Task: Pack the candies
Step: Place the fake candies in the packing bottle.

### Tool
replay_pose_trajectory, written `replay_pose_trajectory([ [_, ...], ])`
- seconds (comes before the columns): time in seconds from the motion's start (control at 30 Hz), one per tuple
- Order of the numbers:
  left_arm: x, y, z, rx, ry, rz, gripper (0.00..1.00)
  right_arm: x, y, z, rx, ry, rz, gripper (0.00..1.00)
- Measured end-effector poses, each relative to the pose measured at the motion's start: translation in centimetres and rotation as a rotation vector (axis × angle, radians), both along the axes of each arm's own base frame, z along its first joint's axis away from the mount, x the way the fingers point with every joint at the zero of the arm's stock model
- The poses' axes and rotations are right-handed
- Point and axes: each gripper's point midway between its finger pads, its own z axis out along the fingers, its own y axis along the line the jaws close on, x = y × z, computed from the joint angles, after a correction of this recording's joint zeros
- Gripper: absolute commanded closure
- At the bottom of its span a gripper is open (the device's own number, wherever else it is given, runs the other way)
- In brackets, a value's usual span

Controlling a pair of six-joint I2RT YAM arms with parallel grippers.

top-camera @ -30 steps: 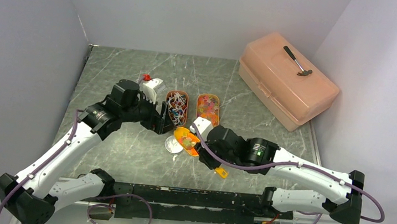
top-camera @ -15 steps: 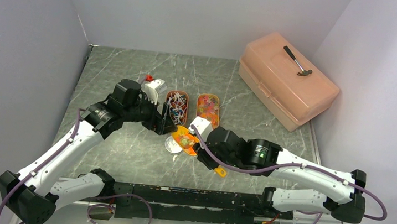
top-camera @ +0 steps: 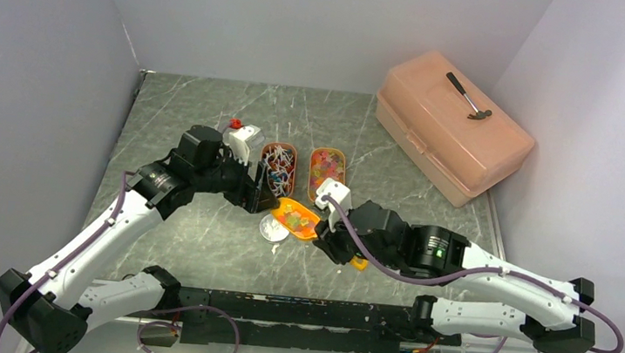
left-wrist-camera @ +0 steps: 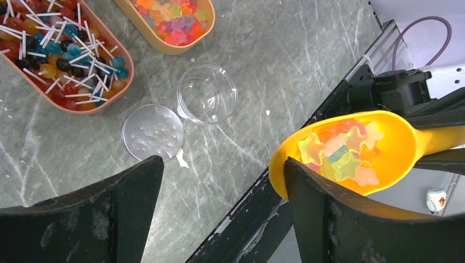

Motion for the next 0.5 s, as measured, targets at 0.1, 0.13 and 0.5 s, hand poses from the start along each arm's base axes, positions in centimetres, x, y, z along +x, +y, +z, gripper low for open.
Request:
replay_pose_trajectory([
  [0.1,-0.01,0.00,-0.01,0.000,0.000,0.000,0.14,0.04,-0.08,0.67,0.028,-0.016,-0.002,1.00],
  [0.13,-0.01,0.01,0.00,0.000,0.000,0.000,0.14,0.06,-0.17,0.89,0.037,-0.020,-0.004,1.00],
  [0.5,-0.18,-0.06,0.19,-0.008,-0.004,-0.007,0.13,-0.09,-0.48,0.90,0.046,-0.025,-0.004,1.00],
])
